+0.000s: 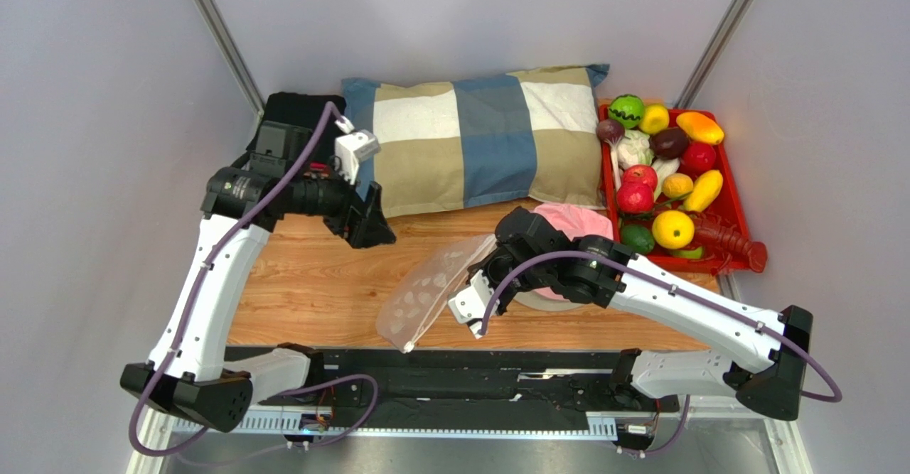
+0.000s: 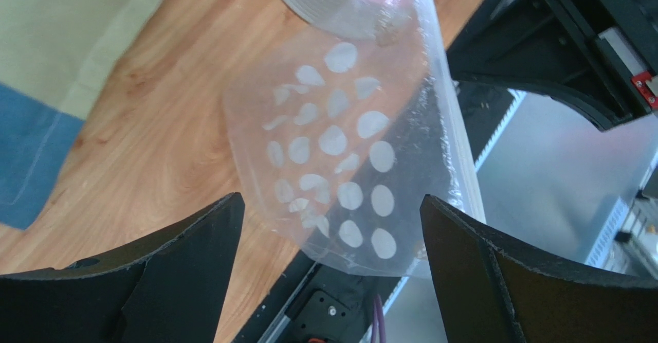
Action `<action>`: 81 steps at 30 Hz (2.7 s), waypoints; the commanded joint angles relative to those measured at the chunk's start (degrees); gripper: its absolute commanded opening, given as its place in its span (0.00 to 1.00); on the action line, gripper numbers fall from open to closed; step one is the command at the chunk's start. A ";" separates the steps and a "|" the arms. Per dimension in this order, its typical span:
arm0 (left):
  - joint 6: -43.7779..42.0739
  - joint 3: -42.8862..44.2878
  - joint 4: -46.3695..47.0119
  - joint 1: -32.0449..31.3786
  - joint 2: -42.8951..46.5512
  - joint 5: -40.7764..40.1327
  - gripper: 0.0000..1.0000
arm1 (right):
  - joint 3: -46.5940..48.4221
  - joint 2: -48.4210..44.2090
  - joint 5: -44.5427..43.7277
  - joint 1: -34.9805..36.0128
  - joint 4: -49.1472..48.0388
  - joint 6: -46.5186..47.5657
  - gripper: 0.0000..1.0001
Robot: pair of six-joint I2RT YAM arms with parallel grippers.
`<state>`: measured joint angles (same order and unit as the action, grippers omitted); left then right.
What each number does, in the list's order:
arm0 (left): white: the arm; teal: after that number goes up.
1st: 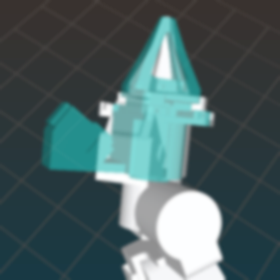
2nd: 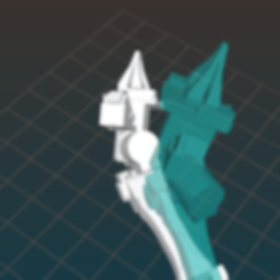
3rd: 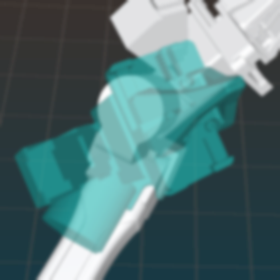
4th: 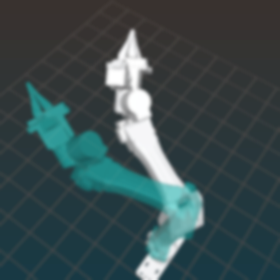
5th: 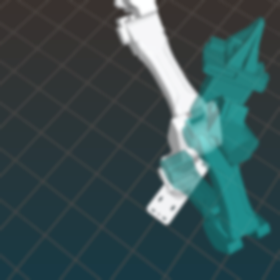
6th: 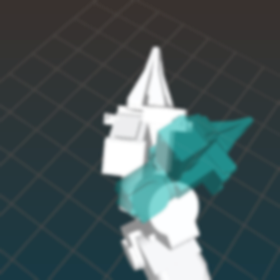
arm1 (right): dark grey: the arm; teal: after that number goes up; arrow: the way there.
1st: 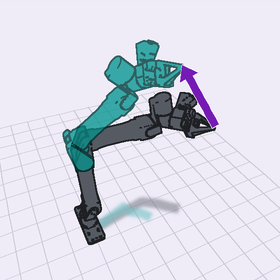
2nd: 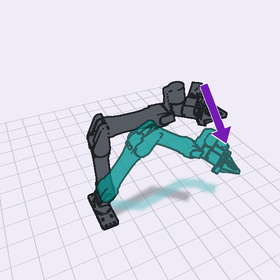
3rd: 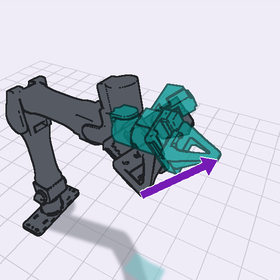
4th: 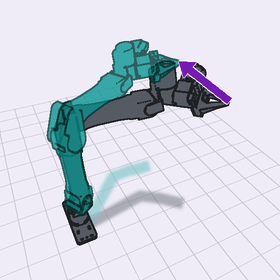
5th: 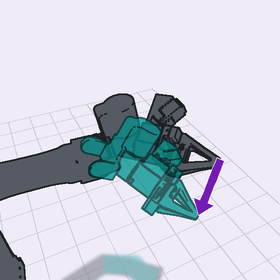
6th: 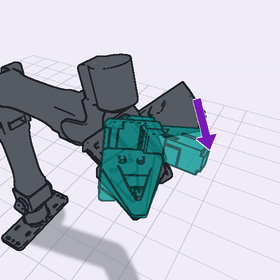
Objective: Place the food in the zip-top bag and seal the zipper
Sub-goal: Open the zipper of the food storage bag.
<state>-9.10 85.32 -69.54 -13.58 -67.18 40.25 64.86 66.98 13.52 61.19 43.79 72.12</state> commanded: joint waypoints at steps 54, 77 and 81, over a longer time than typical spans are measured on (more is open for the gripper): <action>20.86 -7.71 13.81 -16.73 -3.22 -6.14 0.00 | -5.21 -7.75 -7.90 4.98 -8.02 -3.88 1.00; 24.84 -5.25 11.71 -12.09 -2.26 -19.77 0.00 | 2.39 2.99 -10.61 9.04 -0.30 -12.79 0.00; 20.19 -5.34 9.08 -6.47 -0.50 -21.01 0.00 | -4.99 -3.95 -12.29 7.29 1.38 -10.86 0.00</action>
<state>15.55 77.45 -56.95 -23.92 -70.87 21.74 64.36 70.19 3.81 69.89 40.97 60.45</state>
